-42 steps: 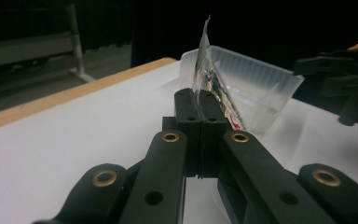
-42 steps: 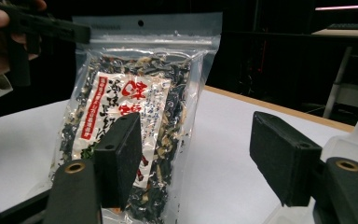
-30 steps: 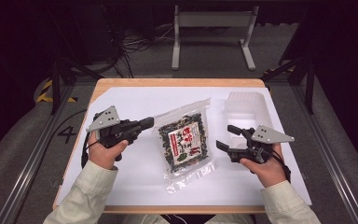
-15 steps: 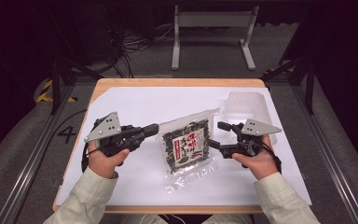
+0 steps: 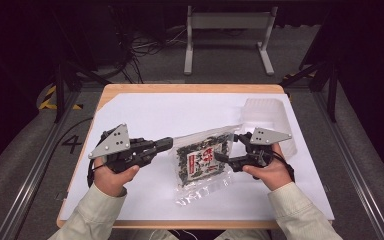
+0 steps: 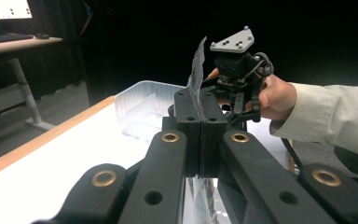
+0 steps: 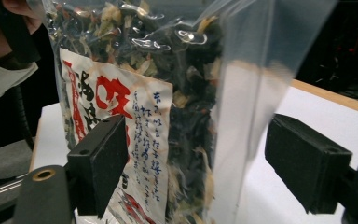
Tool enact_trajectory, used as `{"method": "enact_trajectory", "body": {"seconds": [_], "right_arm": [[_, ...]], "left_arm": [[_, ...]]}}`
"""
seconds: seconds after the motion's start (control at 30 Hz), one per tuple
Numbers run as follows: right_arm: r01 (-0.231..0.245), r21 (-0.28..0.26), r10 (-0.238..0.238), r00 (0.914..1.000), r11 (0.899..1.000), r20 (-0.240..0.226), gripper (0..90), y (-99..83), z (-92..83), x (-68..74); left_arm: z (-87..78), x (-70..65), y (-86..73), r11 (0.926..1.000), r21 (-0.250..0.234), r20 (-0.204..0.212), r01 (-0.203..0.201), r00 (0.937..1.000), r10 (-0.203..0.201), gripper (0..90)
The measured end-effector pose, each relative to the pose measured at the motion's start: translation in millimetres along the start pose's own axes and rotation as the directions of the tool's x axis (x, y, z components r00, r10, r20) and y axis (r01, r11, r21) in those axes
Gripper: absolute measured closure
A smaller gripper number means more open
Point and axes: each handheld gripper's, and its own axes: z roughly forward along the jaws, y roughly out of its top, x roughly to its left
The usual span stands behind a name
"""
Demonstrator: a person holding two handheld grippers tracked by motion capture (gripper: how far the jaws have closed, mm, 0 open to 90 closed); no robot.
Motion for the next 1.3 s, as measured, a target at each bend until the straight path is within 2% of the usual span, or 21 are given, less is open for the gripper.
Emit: {"method": "enact_trajectory", "body": {"seconds": [0.1, 0.17, 0.3, 0.43, 0.7, 0.77, 0.87, 0.9, 1.13, 1.23, 1.3], "right_arm": [[0.006, 0.006, -0.005, 0.9995, 1.000, -0.032, 22.8, -0.5, 5.3, 0.2], [0.004, 0.006, -0.004, 0.9993, 1.000, -0.038, 23.2, -0.9, 6.6, 0.2], [0.020, 0.018, -0.019, 0.9981, 1.000, -0.059, 28.9, -1.6, 9.9, 1.7], [0.015, 0.030, -0.013, 0.9977, 0.999, -0.067, 40.8, -2.5, 7.0, 2.0], [0.031, 0.038, -0.028, 0.9947, 0.999, -0.099, 55.2, -1.7, 0.4, 5.1], [0.040, 0.041, -0.035, 0.9919, 0.998, -0.122, 63.0, -0.4, -2.7, 7.0], [0.046, 0.043, -0.039, 0.9894, 0.998, -0.140, 67.7, 0.6, -4.5, 8.4], [0.036, 0.022, -0.032, 0.9848, 0.999, -0.171, 71.7, 1.8, -7.3, 9.6], [0.060, 0.010, -0.057, 0.9758, 0.998, -0.211, 76.2, 7.2, -10.4, 17.6], [0.068, 0.009, -0.065, 0.9756, 0.998, -0.210, 76.6, 10.2, -10.9, 20.4], [0.071, 0.010, -0.067, 0.9757, 0.997, -0.208, 76.7, 11.4, -11.0, 22.5]], "left_arm": [[1.1, 0.9, -0.8, 1.0000, 0.005, 0.000, 0.000, 1.0000, 0.000, 89.7], [1.6, 1.6, -1.2, 1.0000, 0.002, -0.005, -0.002, 1.0000, 0.002, 89.7], [2.1, 3.5, -2.6, 0.9999, -0.002, -0.013, 0.011, 0.9998, -0.011, 89.7], [0.9, 4.4, -2.3, 0.9997, -0.004, -0.021, 0.022, 0.9995, -0.022, 89.6], [-1.4, 6.2, -2.7, 0.9995, -0.016, -0.039, 0.028, 0.9988, -0.029, 89.6], [-2.2, 6.9, -2.6, 0.9993, -0.019, -0.041, 0.031, 0.9987, -0.032, 89.6], [-3.0, 7.6, -2.5, 0.9991, -0.027, -0.052, 0.033, 0.9980, -0.034, 89.5], [-4.9, 8.9, -2.1, 0.9989, -0.029, -0.073, 0.037, 0.9966, -0.039, 89.4], [-8.8, 13.6, -3.5, 0.9974, -0.041, -0.111, 0.059, 0.9918, -0.063, 86.4], [-10.1, 14.4, -3.4, 0.9969, -0.036, -0.120, 0.071, 0.9900, -0.075, 84.8], [-10.9, 15.1, -3.3, 0.9967, -0.024, -0.122, 0.077, 0.9894, -0.079, 80.4]]}}
